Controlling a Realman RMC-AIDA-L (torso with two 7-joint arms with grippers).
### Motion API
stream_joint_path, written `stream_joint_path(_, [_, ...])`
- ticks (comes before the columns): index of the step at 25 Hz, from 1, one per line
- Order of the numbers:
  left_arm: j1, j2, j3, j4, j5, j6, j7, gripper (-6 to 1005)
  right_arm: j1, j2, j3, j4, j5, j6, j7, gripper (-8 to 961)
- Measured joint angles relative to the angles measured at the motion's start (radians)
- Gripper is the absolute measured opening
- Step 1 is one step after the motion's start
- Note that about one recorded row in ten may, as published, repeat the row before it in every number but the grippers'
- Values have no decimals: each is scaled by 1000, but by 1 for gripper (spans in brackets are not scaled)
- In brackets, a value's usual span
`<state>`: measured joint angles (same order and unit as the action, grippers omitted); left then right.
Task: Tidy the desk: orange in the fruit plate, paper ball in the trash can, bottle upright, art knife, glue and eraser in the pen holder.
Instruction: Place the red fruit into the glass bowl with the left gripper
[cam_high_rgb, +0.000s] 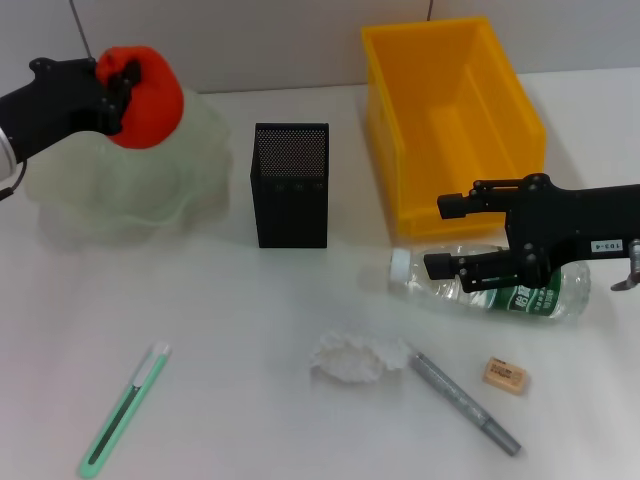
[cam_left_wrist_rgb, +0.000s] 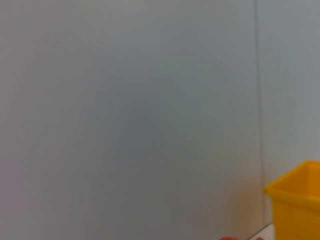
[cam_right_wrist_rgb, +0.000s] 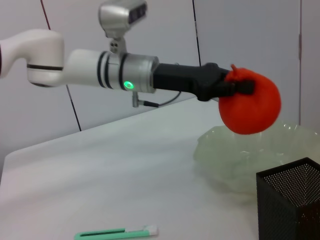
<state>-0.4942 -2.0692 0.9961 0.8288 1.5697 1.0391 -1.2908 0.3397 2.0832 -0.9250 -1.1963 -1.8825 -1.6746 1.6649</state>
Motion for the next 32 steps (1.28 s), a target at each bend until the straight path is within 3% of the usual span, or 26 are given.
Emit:
stream_joint_path(1, [0,0,0,0,0,0,0,59,0,0,0,0,0,0,0,791])
stream_joint_path(2, [-55,0,0,-122,-81,-111,106,59,1,0,0,0,0,0,0,791])
stream_joint_path(4, [-87,-2,-5,-182,-102,-183,169,62,1,0,0,0,0,0,0,792])
stream_joint_path(15, [-147,-4,-6,-332,-288,-353,392,81,6,0,0,2,0,13,-1,791])
stream_joint_path(23, [-176,-5,-3,-434,-402,-397,548,95,6,0,0,3,11,13,-1,791])
stream_joint_path(32, [-187,-9,4,-467,-425,-398,597,110,11,0,-1,3,16,13,-1,792])
